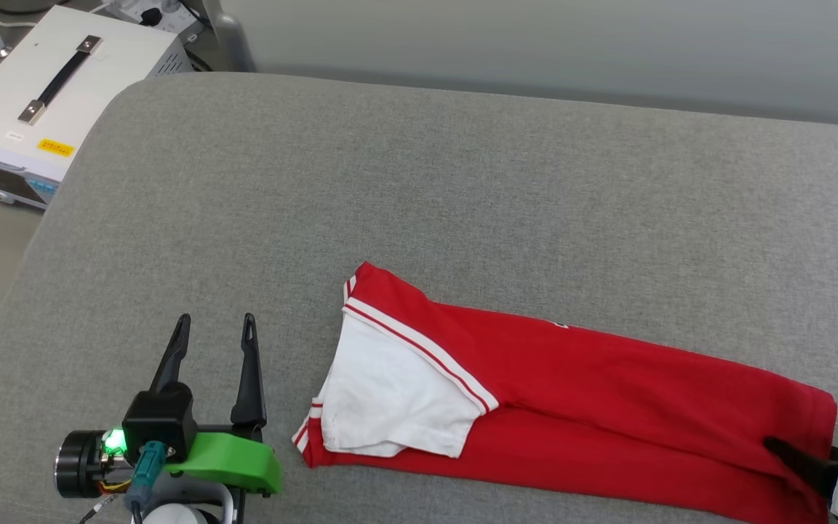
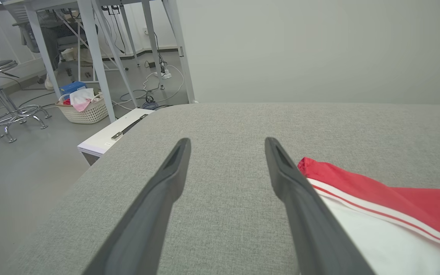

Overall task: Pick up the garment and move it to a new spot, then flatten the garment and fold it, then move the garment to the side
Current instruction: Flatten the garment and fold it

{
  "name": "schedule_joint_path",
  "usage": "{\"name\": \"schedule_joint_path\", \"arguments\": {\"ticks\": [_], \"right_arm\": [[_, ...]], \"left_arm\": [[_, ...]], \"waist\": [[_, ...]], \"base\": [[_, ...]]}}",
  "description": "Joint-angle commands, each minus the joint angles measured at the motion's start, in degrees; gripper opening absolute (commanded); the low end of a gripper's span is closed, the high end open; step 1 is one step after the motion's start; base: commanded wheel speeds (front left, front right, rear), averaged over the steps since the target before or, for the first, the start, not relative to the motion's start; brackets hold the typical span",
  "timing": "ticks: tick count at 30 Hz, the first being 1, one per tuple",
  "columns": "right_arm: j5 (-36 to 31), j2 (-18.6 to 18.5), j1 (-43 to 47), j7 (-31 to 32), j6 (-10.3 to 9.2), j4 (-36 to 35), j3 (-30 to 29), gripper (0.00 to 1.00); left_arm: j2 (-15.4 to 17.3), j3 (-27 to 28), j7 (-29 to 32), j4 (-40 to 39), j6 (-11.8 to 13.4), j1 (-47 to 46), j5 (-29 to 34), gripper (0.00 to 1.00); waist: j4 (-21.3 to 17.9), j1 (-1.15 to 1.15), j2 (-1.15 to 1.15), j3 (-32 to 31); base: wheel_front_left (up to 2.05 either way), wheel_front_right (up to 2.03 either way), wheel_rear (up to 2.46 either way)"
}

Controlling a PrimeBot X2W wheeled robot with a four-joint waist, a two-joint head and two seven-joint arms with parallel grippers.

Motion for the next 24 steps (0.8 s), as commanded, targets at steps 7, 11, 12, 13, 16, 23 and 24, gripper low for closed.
{"name": "schedule_joint_path", "arguments": {"ticks": [7, 11, 12, 13, 16, 23, 24], "right_arm": [[-0.1, 3.4, -2.3, -2.3, -0.04, 5.2, 4.8, 1.0], [0.8, 4.0, -3.2, -3.7, -0.04, 6.5, 7.5, 1.0], [1.0, 3.9, -3.4, -4.1, -0.04, 6.7, 8.2, 1.0], [1.2, 3.7, -3.6, -4.5, -0.04, 6.9, 8.6, 0.72], [1.6, 2.9, -4.0, -6.5, -0.04, 7.6, 9.5, 0.0], [3.8, -0.6, -3.7, -10.6, -0.04, 8.5, 9.2, 0.0], [4.1, -1.1, -3.6, -10.9, -0.04, 8.6, 8.9, 0.0]], "left_arm": [[-5.4, 4.9, -0.3, 1.5, -4.9, 1.2, 6.1, 1.0], [-7.7, 7.2, -0.3, 1.8, -7.0, 1.6, 8.6, 1.0], [-8.3, 7.8, -0.3, 1.7, -7.4, 1.7, 9.3, 1.0], [-8.7, 8.2, -0.3, 1.7, -7.8, 1.8, 9.8, 1.0], [-10.1, 9.7, -0.3, 1.6, -8.9, 2.3, 11.3, 1.0], [-11.9, 12.3, -0.3, 1.8, -11.1, 3.5, 13.8, 1.0], [-12.0, 12.6, -0.3, 1.8, -11.3, 3.7, 14.0, 1.0]], "waist": [[1.7, 0.0, 0.0, 1.8], [1.7, 0.0, 0.0, 1.9], [1.7, 0.0, 0.0, 1.9], [1.6, 0.0, 0.0, 1.8], [1.3, 0.0, 0.0, 1.5], [0.4, 0.0, 0.0, 0.0], [0.2, 0.0, 0.0, -0.2]], "base": [[0.0, 0.0, 0.0], [0.0, 0.0, 0.0], [0.0, 0.0, 0.0], [0.0, 0.0, 0.0], [0.0, 0.0, 0.0], [0.0, 0.0, 0.0], [0.0, 0.0, 0.0]]}}
